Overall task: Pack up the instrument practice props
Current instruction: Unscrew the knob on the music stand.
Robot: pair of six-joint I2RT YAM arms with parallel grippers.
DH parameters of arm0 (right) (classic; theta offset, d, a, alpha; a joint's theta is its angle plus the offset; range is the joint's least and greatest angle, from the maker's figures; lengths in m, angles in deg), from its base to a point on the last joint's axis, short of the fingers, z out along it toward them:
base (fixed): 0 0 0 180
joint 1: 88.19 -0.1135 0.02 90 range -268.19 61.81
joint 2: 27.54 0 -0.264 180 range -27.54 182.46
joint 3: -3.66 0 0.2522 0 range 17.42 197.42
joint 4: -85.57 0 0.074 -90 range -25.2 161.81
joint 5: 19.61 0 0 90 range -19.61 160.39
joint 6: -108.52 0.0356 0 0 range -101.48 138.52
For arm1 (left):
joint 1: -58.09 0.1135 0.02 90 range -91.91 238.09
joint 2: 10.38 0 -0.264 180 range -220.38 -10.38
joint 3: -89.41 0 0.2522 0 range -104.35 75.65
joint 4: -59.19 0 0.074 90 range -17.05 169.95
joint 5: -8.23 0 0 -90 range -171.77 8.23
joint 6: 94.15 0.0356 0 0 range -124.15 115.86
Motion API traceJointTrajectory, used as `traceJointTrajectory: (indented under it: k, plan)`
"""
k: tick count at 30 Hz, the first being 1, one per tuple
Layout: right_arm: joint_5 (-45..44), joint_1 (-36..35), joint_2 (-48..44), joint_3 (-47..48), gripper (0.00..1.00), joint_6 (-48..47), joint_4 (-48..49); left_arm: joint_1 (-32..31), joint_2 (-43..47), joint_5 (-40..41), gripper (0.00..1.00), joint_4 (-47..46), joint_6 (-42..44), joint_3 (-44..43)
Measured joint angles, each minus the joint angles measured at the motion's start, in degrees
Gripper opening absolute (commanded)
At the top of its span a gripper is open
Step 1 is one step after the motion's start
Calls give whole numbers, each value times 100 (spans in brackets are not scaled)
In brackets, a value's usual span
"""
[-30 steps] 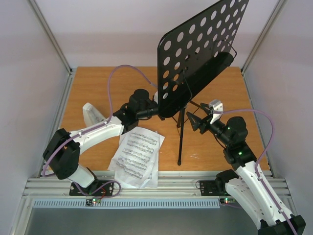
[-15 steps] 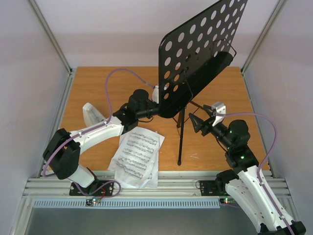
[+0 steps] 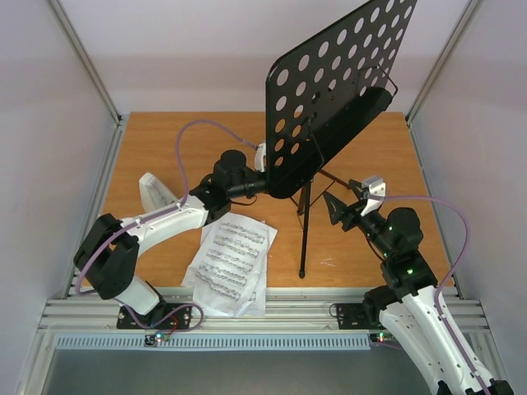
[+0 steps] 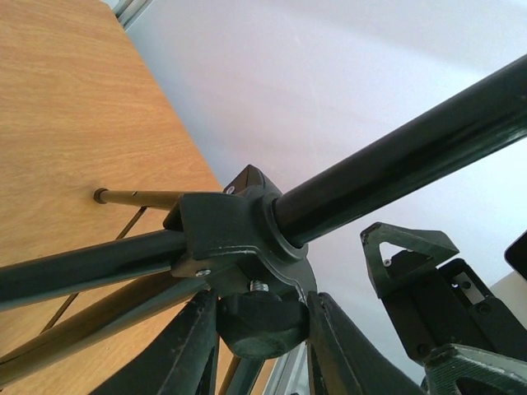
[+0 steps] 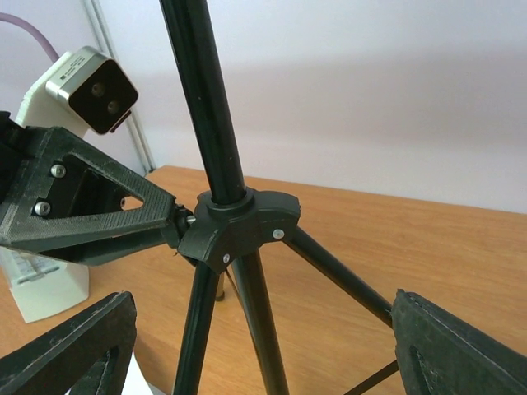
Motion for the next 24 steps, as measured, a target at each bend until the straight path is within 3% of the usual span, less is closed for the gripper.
traceJointTrajectory:
  k: [6,9,15,24]
  plan:
    - [-81,0,-129,-4,86,0,-9,0,37,61,79,363,278,-2]
    - [-107,0,-146,-20,86,0,-9,0,179,205,93,852,691,-2]
    - [-142,0,-162,-68,86,0,-13,4,1056,876,98,1947,1834,-11]
    - [-188,0,-269,-85,86,0,-13,7,1609,730,86,2293,3692,-11]
